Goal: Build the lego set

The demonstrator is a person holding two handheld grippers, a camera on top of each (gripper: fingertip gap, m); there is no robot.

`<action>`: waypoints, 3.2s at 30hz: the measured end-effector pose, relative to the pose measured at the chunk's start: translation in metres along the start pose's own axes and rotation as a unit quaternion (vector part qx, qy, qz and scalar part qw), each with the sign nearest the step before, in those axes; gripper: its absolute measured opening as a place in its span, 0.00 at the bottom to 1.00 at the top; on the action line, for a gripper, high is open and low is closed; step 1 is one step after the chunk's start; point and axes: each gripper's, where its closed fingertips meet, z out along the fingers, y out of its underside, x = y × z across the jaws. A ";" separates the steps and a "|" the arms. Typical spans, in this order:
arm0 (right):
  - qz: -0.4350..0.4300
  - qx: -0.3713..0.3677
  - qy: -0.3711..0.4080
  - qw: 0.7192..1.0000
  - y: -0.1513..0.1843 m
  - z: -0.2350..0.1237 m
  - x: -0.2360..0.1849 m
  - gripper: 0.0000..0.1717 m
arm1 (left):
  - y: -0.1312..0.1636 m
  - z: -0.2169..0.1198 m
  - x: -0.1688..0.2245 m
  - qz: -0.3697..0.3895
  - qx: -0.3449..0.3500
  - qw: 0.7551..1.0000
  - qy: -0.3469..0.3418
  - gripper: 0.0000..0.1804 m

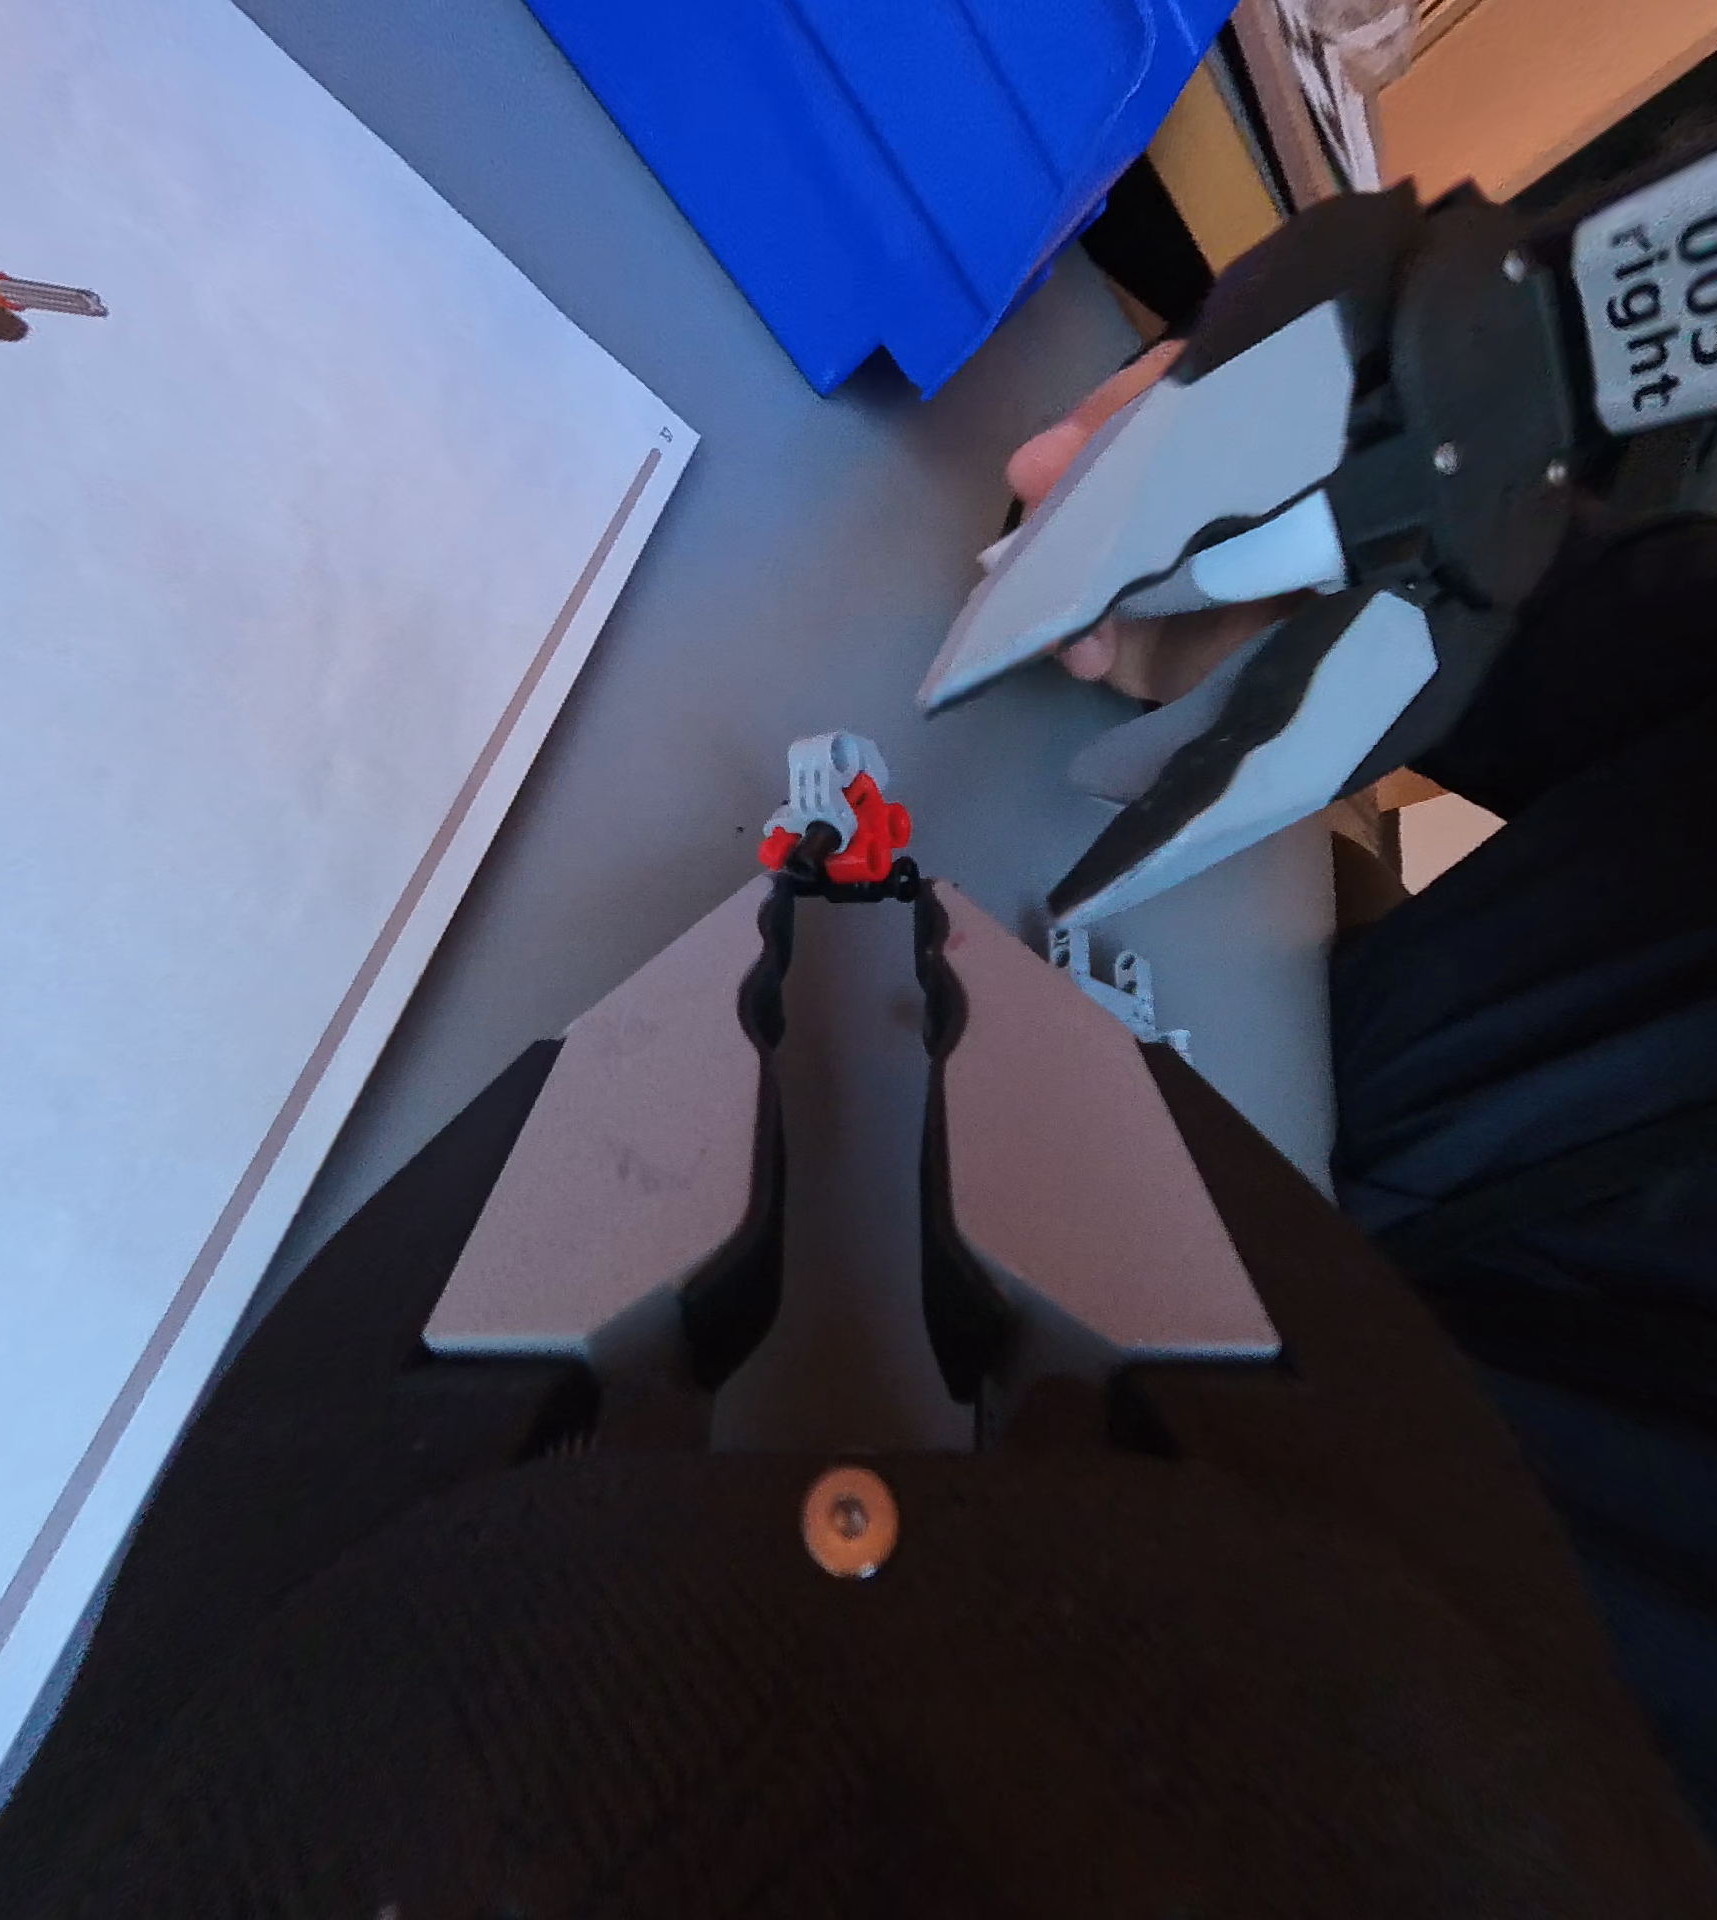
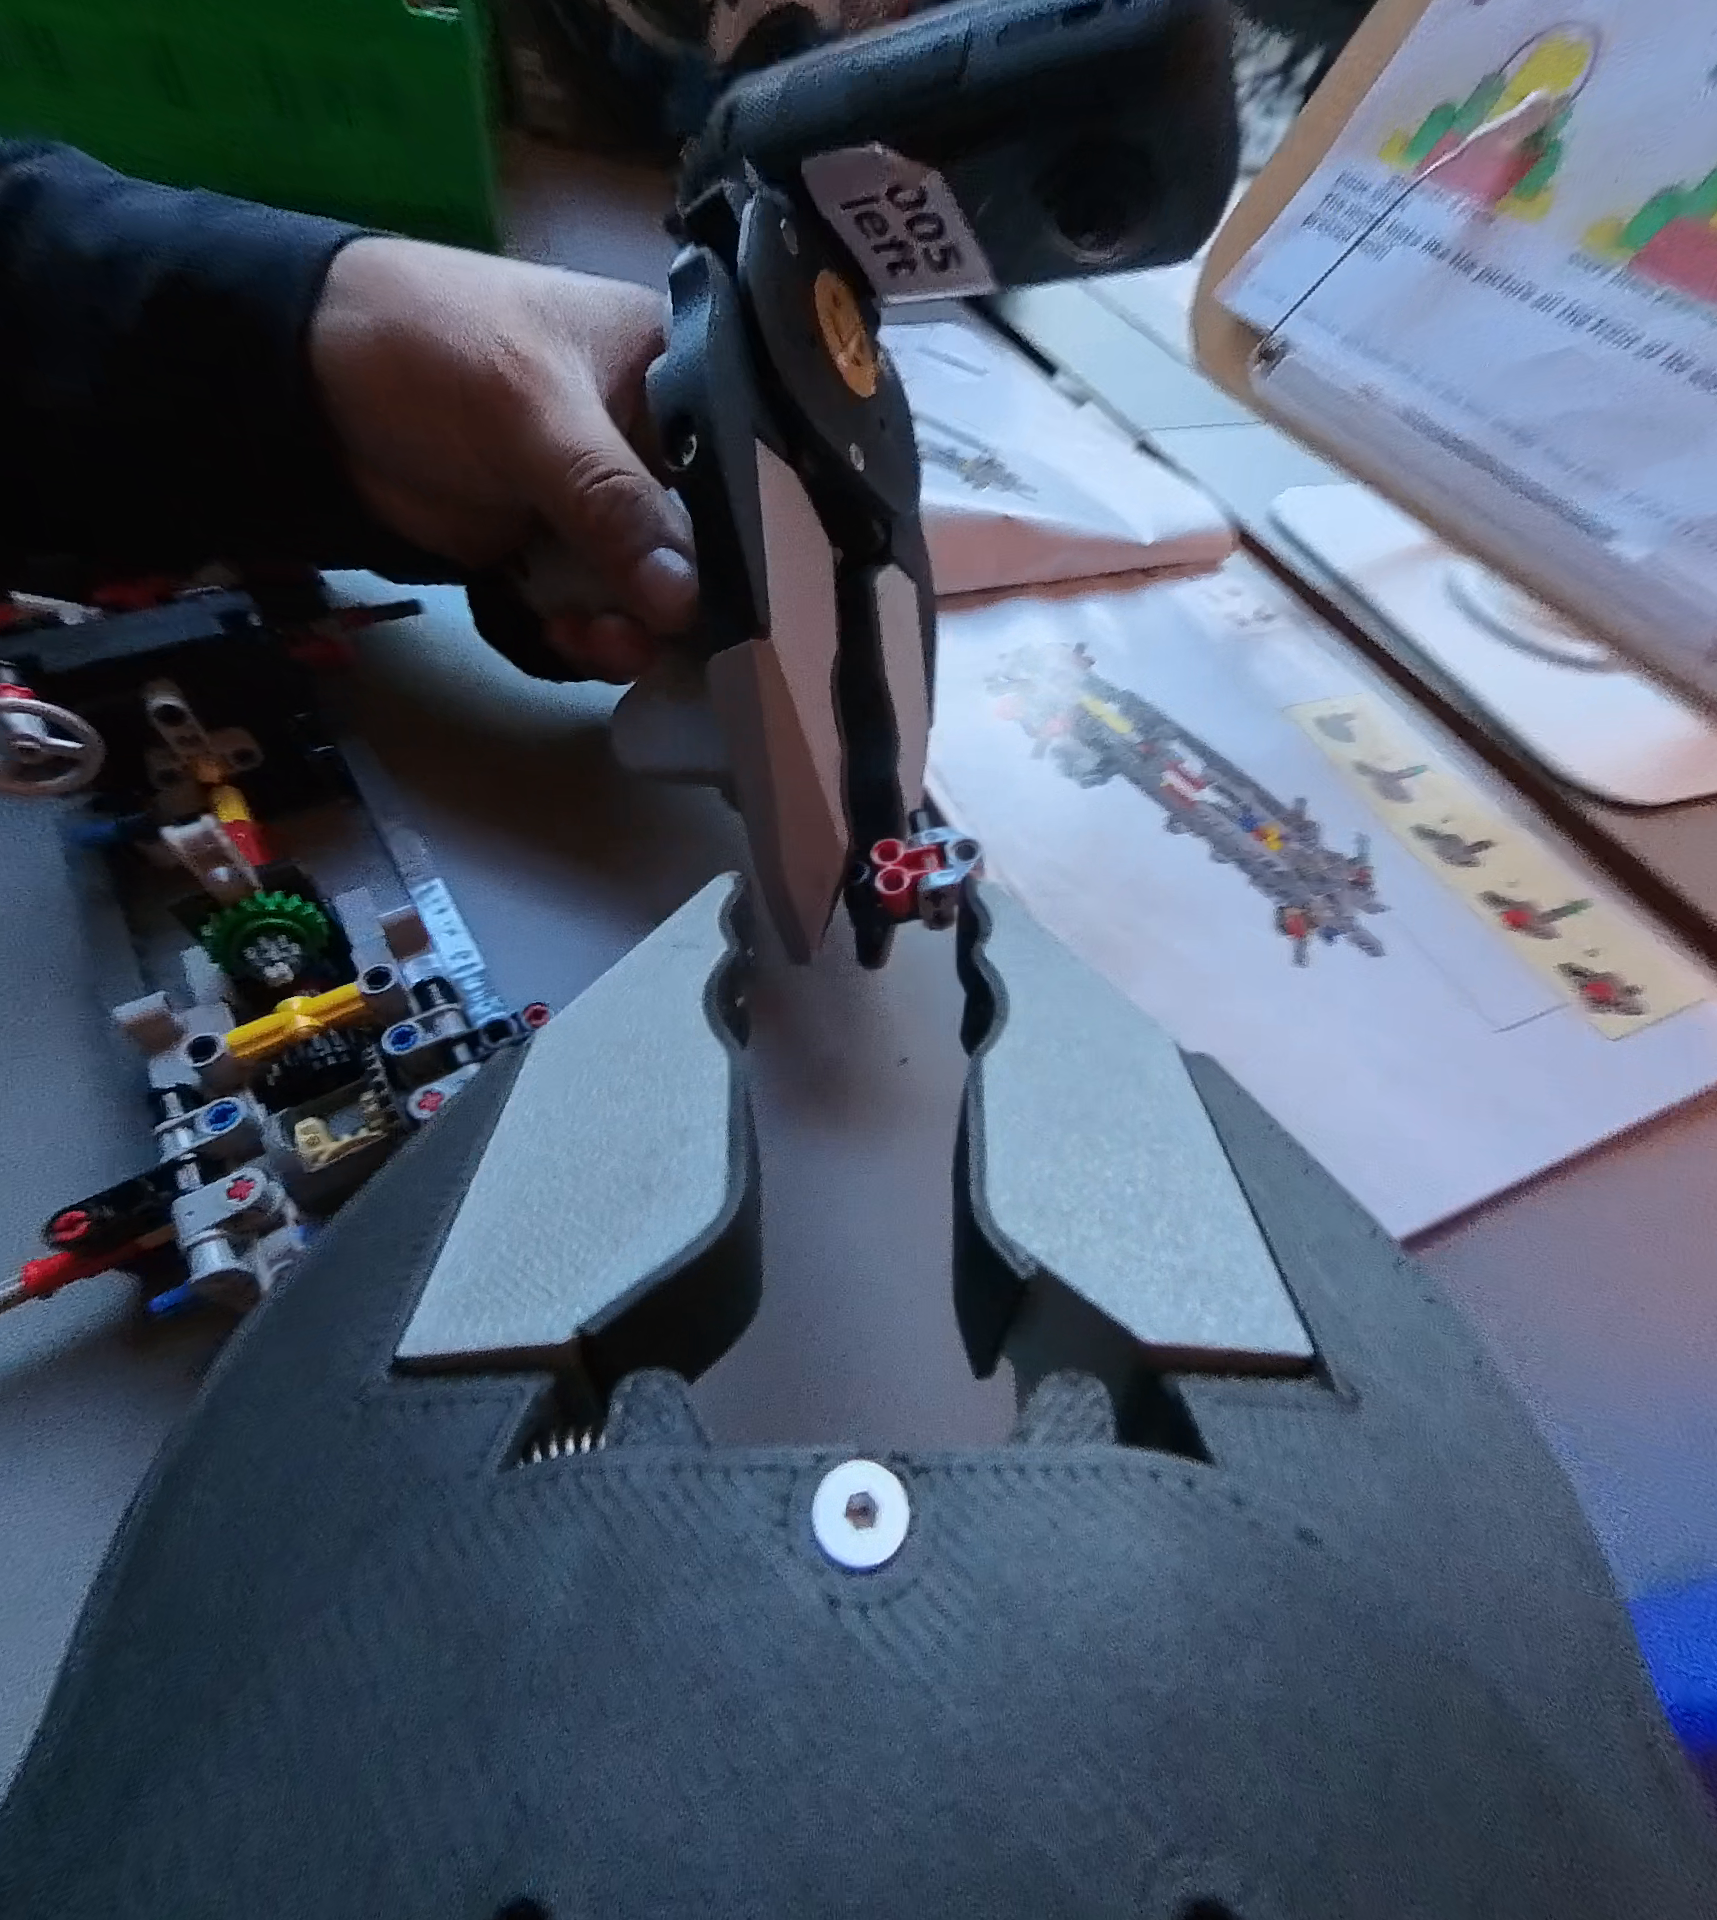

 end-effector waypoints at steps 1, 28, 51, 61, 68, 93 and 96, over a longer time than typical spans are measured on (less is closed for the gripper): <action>0.019 -0.007 -0.023 1.000 0.004 0.003 -0.004 0.19 | 0.001 0.002 0.002 0.003 -0.004 1.000 0.001 0.12; 0.012 -0.170 0.039 0.985 0.056 0.011 0.012 0.04 | 0.009 -0.012 -0.028 0.160 -0.082 0.970 -0.162 0.15; 0.314 -0.085 -0.195 0.925 0.032 -0.001 -0.015 0.03 | 0.014 0.001 -0.004 0.396 -0.102 0.891 -0.198 0.05; 0.202 -0.087 -0.167 0.961 0.034 -0.007 -0.014 0.10 | 0.023 -0.001 -0.003 0.213 -0.099 0.967 -0.095 0.04; 0.123 -0.095 -0.167 0.974 0.035 -0.007 -0.023 0.18 | 0.031 0.004 0.005 0.201 -0.118 0.970 -0.074 0.04; 0.153 -0.112 -0.217 0.958 0.038 -0.007 -0.030 0.16 | 0.034 0.009 0.011 0.213 -0.130 0.965 -0.078 0.04; 0.155 -0.113 -0.219 0.957 0.038 -0.007 -0.031 0.13 | 0.031 0.010 0.010 0.226 -0.123 0.962 -0.088 0.04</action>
